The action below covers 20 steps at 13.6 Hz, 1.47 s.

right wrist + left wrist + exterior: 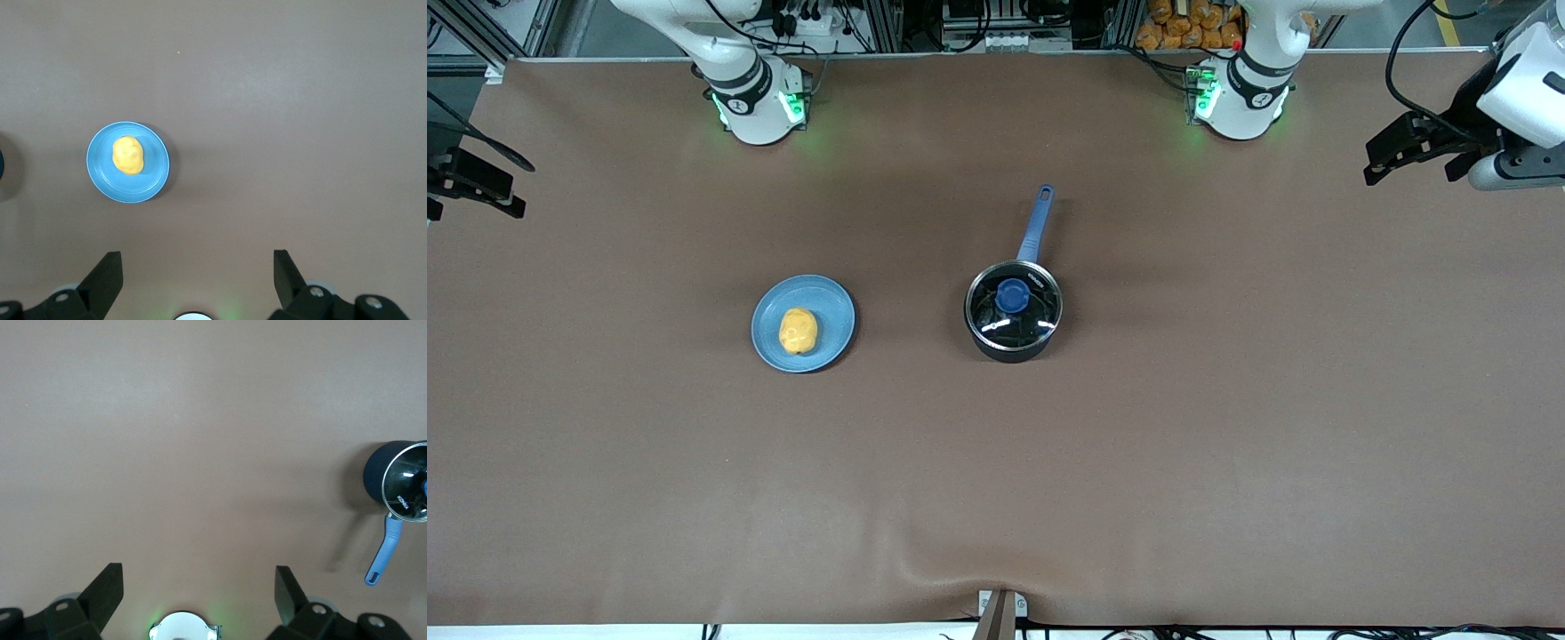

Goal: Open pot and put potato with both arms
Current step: 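Reach the left gripper over the saucepan lid's blue knob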

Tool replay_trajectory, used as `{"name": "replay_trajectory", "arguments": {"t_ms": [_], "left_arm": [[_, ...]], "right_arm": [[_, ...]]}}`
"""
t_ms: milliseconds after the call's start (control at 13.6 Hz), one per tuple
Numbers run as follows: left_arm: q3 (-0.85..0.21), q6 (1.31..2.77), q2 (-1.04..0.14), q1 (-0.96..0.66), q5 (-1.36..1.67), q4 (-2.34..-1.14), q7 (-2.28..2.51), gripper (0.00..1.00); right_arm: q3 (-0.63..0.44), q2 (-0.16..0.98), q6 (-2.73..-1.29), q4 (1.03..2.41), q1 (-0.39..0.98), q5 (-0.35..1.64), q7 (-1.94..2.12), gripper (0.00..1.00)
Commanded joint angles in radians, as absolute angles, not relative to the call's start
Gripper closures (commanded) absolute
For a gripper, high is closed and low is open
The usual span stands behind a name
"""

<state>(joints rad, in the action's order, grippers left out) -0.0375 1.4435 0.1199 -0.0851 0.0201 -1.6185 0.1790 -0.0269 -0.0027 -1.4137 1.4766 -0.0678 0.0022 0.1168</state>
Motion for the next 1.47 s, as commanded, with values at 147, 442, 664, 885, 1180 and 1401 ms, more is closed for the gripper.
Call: {"name": "replay_trajectory", "arguments": {"t_ms": [147, 442, 664, 885, 1180, 1401], "left_arm": [[-0.041, 1.413, 0.098, -0.08, -0.002, -1.571, 0.178, 0.0], [-0.044, 1.413, 0.058, -0.095, -0.002, -1.562, 0.19, 0.0], [-0.083, 1.437, 0.017, -0.1, -0.002, -1.562, 0.19, 0.0], [-0.171, 1.54, -0.044, -0.1, 0.002, -1.574, 0.193, 0.0], [-0.32, 1.687, -0.17, -0.104, 0.0, -1.575, 0.381, 0.0], [-0.344, 1.778, -0.248, -0.175, -0.002, -1.568, 0.451, 0.0]], "right_arm": [[-0.025, 0.002, -1.407, 1.463, -0.074, 0.0, 0.107, 0.0], [-0.025, 0.002, -1.407, 1.463, -0.074, 0.0, 0.109, 0.0], [-0.025, 0.002, -1.407, 1.462, -0.075, 0.0, 0.109, 0.0], [-0.025, 0.002, -1.407, 1.462, -0.075, 0.0, 0.109, 0.0], [-0.025, 0.002, -1.407, 1.462, -0.075, 0.0, 0.109, 0.0], [-0.025, 0.002, -1.407, 1.462, -0.075, 0.0, 0.109, 0.0]]}}
